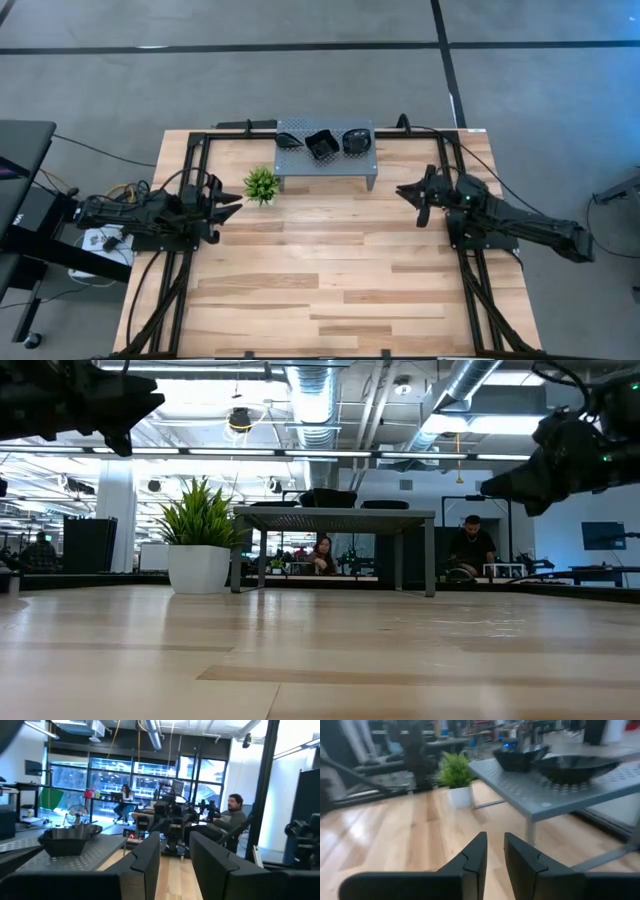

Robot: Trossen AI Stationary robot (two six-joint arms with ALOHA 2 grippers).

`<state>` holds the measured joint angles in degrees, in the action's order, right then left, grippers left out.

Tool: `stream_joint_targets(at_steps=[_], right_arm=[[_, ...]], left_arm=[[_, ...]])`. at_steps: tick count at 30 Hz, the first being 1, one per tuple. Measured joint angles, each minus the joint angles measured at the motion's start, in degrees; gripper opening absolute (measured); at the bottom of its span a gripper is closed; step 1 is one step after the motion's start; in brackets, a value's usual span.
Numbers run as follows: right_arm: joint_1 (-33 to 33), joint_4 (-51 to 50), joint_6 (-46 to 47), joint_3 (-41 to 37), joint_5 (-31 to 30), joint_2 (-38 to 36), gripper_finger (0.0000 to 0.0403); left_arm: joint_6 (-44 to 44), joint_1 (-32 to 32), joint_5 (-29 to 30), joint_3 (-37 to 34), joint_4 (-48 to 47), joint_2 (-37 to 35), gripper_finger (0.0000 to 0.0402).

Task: Pick & Place Mini shaped plates
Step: Return to Home Position

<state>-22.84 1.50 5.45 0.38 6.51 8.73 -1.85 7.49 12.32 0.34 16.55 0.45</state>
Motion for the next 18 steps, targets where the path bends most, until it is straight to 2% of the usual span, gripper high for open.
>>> stream_joint_targets(at_steps=[2,18], right_arm=[[0.2,0.4,0.3,0.1,-2.2,-0.6,0.006],[0.3,-0.6,0.1,0.2,-3.2,-0.9,0.006]], left_arm=[[0.1,0.0,0.8,0.0,-0.1,0.0,0.0108],[-0.1,-0.1,1.4,0.0,0.2,8.6,0.0108]])
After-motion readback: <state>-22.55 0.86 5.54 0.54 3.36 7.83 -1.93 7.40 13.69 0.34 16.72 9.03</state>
